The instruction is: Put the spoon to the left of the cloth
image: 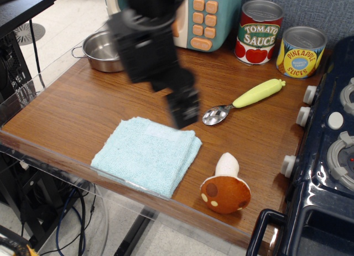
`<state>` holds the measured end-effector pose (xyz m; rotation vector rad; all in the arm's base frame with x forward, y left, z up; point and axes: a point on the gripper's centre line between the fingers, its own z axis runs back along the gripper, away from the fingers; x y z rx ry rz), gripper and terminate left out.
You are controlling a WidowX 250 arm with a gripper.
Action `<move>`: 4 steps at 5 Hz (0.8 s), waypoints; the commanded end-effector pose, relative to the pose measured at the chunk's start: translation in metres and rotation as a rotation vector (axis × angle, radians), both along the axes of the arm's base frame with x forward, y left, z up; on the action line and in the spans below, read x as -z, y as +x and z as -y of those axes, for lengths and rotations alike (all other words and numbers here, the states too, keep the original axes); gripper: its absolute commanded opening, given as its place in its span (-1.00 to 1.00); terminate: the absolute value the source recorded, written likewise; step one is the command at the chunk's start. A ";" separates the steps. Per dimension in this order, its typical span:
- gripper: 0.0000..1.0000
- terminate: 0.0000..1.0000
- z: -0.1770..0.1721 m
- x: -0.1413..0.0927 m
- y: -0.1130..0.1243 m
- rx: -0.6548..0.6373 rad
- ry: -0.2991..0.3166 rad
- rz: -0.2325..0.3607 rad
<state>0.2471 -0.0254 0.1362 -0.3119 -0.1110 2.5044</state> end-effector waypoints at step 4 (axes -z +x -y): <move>1.00 -1.00 0.006 0.035 0.132 -0.178 -0.056 0.004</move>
